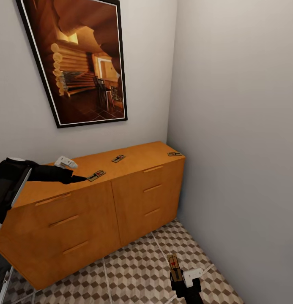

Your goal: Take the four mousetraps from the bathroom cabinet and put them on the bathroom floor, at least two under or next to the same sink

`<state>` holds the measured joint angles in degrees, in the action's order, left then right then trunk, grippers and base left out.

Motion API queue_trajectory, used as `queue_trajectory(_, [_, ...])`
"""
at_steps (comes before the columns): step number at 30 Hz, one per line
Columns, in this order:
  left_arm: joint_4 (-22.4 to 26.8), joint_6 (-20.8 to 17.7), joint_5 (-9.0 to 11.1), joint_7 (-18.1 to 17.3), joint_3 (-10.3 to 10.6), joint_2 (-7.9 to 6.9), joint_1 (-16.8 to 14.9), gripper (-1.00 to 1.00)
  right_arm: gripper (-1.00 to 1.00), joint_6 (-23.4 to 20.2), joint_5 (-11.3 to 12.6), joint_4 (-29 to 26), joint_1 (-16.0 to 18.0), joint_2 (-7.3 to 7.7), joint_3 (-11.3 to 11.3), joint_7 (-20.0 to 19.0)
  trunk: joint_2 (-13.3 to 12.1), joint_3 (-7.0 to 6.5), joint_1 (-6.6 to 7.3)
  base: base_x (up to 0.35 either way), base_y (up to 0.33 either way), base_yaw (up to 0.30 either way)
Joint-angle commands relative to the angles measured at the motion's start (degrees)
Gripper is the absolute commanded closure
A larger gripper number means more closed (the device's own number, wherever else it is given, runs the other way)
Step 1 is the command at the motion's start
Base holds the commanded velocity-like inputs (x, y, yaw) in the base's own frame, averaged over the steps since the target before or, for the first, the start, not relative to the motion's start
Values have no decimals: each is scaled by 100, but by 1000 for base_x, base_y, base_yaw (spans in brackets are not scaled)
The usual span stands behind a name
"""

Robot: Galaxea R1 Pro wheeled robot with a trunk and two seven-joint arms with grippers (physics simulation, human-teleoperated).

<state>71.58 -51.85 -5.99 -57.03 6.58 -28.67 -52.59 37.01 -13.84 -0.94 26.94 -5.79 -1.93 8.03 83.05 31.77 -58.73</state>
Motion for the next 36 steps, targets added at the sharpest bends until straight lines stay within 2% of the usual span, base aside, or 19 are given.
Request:
queue_trajectory(1, [5, 26, -60, -133, 2, -42, -6, -100, 100, 6, -49, 6, 4, -1, -18, 59, 3, 6, 0, 0, 0, 0])
queue_trajectory(5, [5, 89, -61, -244, 3, -153, -6, -100, 100, 7, -49, 6, 4, -1, -18, 59, 3, 6, 0, 0, 0, 0])
queue_trajectory(10, [5, 102, -61, -267, 8, -197, -6, -100, 100, 3, -49, 6, 4, -1, -18, 59, 3, 6, 0, 0, 0, 0])
queue_trajectory(16, [-2, 105, -61, -273, 9, -208, -6, -100, 100, -8, -49, 6, 4, -1, -18, 59, 3, 6, 0, 38, 9, 0])
queue_trajectory(36, [-73, 124, -52, -273, 66, -194, -6, -100, 100, -10, -49, 6, 4, -1, -18, 59, 3, 6, 0, 158, 45, 0])
